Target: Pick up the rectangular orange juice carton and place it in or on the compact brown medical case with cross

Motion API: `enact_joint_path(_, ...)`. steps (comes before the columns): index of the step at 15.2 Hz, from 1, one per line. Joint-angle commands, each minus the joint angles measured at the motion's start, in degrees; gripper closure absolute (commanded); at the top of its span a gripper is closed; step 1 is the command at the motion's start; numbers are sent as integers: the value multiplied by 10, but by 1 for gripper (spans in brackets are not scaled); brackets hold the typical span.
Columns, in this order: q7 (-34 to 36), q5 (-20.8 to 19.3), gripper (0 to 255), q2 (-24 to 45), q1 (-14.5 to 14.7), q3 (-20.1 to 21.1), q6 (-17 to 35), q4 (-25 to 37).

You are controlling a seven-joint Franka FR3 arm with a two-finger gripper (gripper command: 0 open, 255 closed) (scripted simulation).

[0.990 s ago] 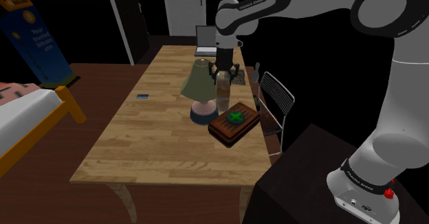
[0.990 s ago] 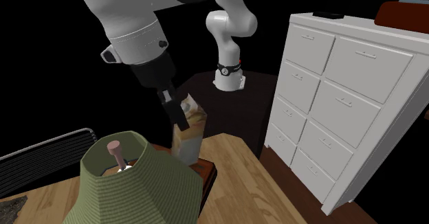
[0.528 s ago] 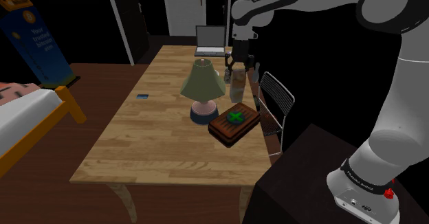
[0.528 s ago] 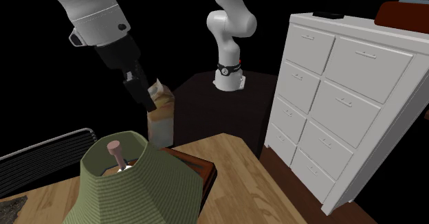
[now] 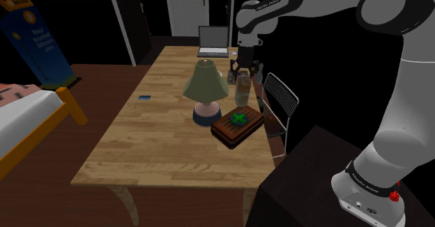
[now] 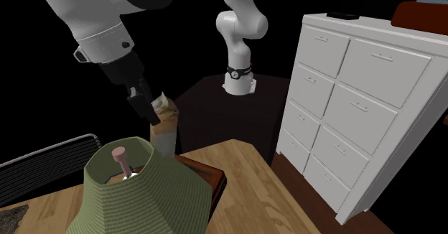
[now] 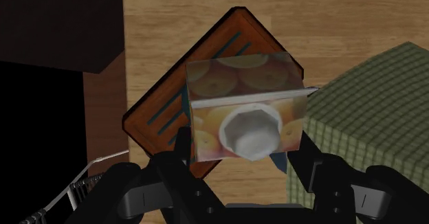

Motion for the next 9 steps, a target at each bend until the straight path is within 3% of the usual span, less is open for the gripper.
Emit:
enact_joint_path(1,-2,0,255,6,0,0,13,-6)
enact_joint_path(9,-9,0,255,33,2,-1,63,-31)
